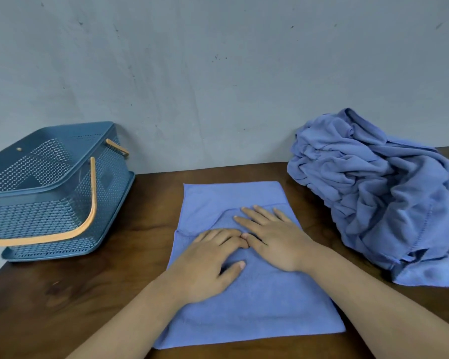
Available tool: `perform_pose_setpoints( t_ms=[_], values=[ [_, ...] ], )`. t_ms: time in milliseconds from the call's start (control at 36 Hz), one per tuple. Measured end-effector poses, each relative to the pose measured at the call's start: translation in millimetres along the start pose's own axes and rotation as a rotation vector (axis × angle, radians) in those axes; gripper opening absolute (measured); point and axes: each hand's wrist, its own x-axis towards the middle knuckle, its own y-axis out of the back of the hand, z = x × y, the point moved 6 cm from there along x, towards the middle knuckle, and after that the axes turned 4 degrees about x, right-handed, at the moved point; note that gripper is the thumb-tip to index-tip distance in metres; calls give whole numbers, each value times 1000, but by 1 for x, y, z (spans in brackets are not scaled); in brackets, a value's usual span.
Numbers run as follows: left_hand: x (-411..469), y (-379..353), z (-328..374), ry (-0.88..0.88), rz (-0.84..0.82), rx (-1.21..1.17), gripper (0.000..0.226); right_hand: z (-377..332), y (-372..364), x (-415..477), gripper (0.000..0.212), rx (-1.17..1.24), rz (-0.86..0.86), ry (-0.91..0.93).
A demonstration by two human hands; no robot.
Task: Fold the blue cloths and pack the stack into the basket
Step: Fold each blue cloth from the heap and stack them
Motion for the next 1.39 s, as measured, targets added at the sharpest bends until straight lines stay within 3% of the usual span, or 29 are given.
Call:
perform_pose_setpoints(
  t_ms=[417, 583, 722, 861, 1000, 1167, 1250, 1389],
  values=[
    [-39, 1, 39, 35, 0, -125, 41, -17, -8, -59, 57, 53, -24, 12],
    [-41, 7, 3, 106, 23, -6, 42, 5, 6, -57, 52, 114, 174, -18],
    [-45, 18, -53, 340, 99, 48, 47, 48, 25, -57, 36, 143, 314, -179],
    [-31, 30, -90, 488, 115, 8, 25, 76, 26, -52, 27, 231, 412, -284],
    [-19, 34, -99, 529, 89, 32, 1, 77, 25, -48, 7, 245, 441, -384],
    [-23, 34, -92, 491, 209, -45, 15, 76, 27, -50, 17, 289, 449, -420],
    [-25, 42, -86, 456, 293, -124, 11, 75, 30, -53, 14, 271, 471, -429],
    [-25, 40, -85, 471, 314, -187, 24, 78, 30, -53, 9, 257, 462, -462]
  ],
)
